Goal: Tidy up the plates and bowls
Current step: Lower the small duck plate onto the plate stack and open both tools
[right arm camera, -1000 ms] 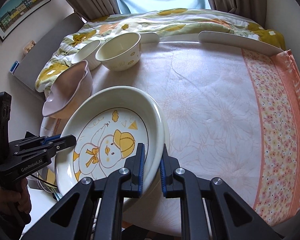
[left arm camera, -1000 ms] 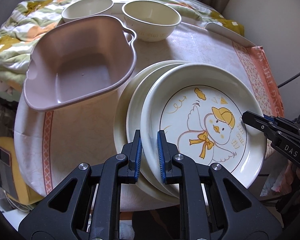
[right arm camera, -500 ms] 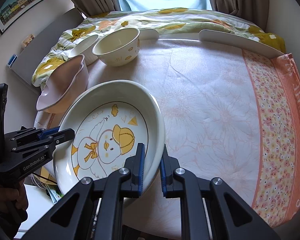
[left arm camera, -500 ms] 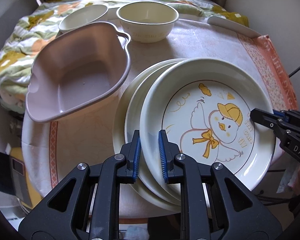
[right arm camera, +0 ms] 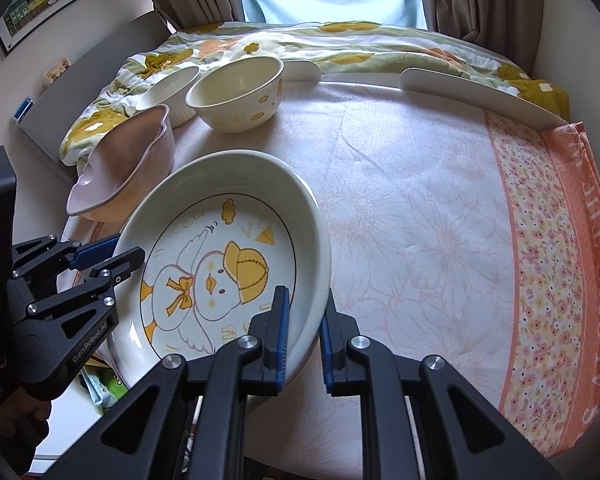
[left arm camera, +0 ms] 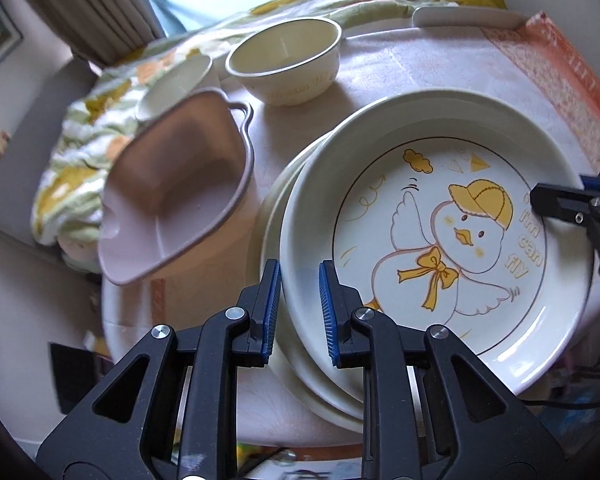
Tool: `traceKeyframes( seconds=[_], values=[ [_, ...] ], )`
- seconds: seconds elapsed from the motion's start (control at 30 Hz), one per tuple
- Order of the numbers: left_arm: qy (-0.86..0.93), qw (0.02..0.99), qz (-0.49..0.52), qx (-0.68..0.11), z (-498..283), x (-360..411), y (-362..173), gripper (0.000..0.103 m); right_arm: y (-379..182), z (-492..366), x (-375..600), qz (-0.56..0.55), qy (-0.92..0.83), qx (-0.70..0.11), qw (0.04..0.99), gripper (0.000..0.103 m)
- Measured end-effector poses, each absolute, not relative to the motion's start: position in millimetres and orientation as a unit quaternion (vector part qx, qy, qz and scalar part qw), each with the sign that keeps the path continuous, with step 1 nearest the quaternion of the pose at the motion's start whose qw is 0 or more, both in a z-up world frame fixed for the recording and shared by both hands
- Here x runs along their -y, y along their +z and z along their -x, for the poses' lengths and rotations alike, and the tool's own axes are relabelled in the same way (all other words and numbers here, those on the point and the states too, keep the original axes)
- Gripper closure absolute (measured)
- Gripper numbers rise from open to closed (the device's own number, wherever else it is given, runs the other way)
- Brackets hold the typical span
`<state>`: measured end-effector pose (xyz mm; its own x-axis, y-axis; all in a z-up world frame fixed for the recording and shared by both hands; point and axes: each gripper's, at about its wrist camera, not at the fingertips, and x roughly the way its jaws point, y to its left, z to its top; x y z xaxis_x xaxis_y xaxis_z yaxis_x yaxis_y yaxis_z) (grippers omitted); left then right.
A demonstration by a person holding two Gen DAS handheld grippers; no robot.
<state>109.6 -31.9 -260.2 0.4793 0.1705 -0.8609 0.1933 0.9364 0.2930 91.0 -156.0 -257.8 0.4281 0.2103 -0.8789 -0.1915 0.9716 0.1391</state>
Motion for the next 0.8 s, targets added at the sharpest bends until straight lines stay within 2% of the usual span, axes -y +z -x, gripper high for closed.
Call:
traceKeyframes(
  seconds=[0.1,0.8],
  values=[
    [0.002,0.84,-0.212,-0.5,-107.6,37.2,-262.9,0.086,-257.8,-91.6,152.2,-0.001,0.118,-0.518,0.847,0.09],
    [0.014,0.838,-0.217,-0.5,-108.8,36.3,-262.0,0.086,-260.0,-93.0,137.2,0.072,0.099,-0.501,0.857,0.089]
  ],
)
